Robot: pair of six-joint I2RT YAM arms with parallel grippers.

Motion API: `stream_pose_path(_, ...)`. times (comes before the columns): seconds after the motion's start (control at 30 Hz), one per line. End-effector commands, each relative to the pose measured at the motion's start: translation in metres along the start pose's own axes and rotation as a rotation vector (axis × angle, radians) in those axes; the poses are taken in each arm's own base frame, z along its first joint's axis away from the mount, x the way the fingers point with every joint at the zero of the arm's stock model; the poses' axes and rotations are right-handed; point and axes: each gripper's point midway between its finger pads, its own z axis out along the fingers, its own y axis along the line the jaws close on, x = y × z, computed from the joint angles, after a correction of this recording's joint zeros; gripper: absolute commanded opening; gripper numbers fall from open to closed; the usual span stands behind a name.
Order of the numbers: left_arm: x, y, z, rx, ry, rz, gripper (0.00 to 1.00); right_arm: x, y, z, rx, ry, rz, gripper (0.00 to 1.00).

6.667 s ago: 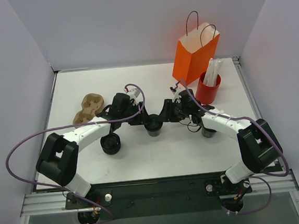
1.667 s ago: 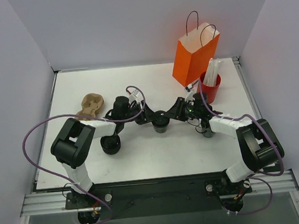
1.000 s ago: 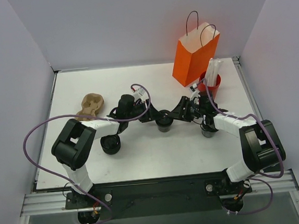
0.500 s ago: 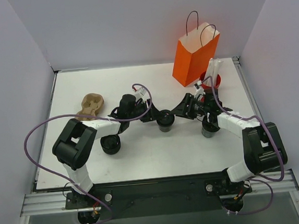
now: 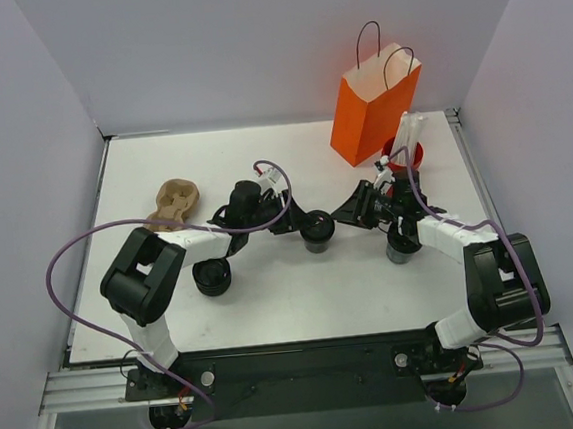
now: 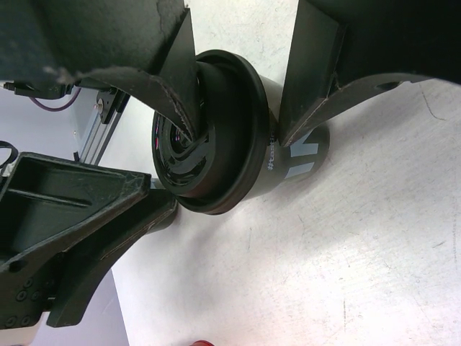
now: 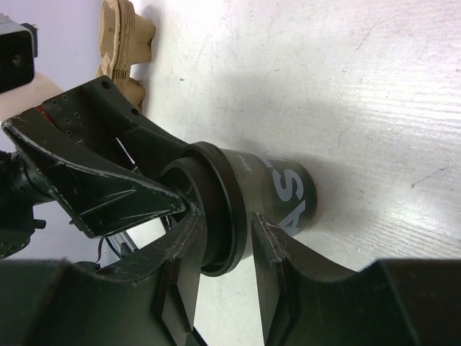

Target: Pack the takeout coffee

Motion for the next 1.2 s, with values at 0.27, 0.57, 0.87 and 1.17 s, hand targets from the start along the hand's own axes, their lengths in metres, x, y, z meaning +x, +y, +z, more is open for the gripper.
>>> stream_pose_path(0.27,0.097,0.095,-0.015,-0.342,0.266,-0.078,0.55,0.009,-0.019,0.007,0.033,0.004,0.009,0.31)
stream_pose_path(0.57,0.111,0.105,-0.013,-0.361,0.286,-0.098,0.55,0.045,-0.048,0.008,0.12,0.057,0.039,0.22)
stream_pose_path(0.87,0.123,0.119,-0.013,-0.391,0.299,-0.109,0.55,0.107,-0.102,0.0,0.337,0.163,0.118,0.17)
stream_pose_path(1.17,0.123,0.124,-0.013,-0.392,0.292,-0.073,0.54,0.127,-0.081,0.0,0.292,0.116,0.113,0.17)
